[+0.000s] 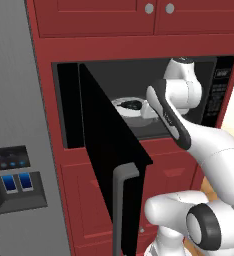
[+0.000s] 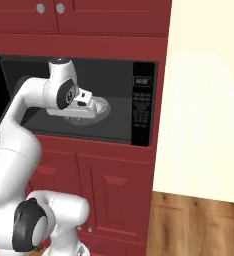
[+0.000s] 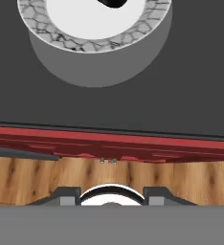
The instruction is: Pick the eggplant from the microwave and place it on plate located on the counter.
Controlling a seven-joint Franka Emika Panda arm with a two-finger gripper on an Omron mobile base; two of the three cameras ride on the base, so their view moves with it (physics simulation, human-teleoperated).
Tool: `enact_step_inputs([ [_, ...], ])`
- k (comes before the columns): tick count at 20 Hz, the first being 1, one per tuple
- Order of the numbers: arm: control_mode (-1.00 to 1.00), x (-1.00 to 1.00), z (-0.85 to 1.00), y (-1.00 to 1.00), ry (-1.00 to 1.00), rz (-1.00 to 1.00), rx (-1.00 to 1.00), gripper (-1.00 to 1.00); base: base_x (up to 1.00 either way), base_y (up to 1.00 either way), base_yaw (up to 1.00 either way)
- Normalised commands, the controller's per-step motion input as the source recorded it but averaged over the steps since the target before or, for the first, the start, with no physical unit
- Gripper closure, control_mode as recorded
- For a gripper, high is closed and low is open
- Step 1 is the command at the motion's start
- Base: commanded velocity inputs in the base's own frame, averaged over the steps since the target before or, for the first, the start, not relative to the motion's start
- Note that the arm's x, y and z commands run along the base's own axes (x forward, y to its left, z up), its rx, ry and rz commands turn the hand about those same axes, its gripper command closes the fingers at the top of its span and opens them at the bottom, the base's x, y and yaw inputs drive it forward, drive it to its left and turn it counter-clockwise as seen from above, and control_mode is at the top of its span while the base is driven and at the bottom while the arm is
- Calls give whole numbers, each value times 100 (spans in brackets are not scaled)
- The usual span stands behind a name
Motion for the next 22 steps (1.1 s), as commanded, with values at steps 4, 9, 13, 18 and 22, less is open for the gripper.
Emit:
enact_step_inputs([
  [4, -100, -43, 0, 0, -25, 3, 0, -100, 0, 0, 0],
  [9, -100, -50, 19, 5, -66, 3, 0, -100, 0, 0, 0],
  [13, -100, 6, 23, 20, -40, 0, 0, -100, 0, 0, 0],
  [18, -100, 59, 19, 40, -18, -7, 0, -100, 0, 0, 0],
  [22, -100, 50, 28, 4, 0, -3, 1, -100, 0, 0, 0],
])
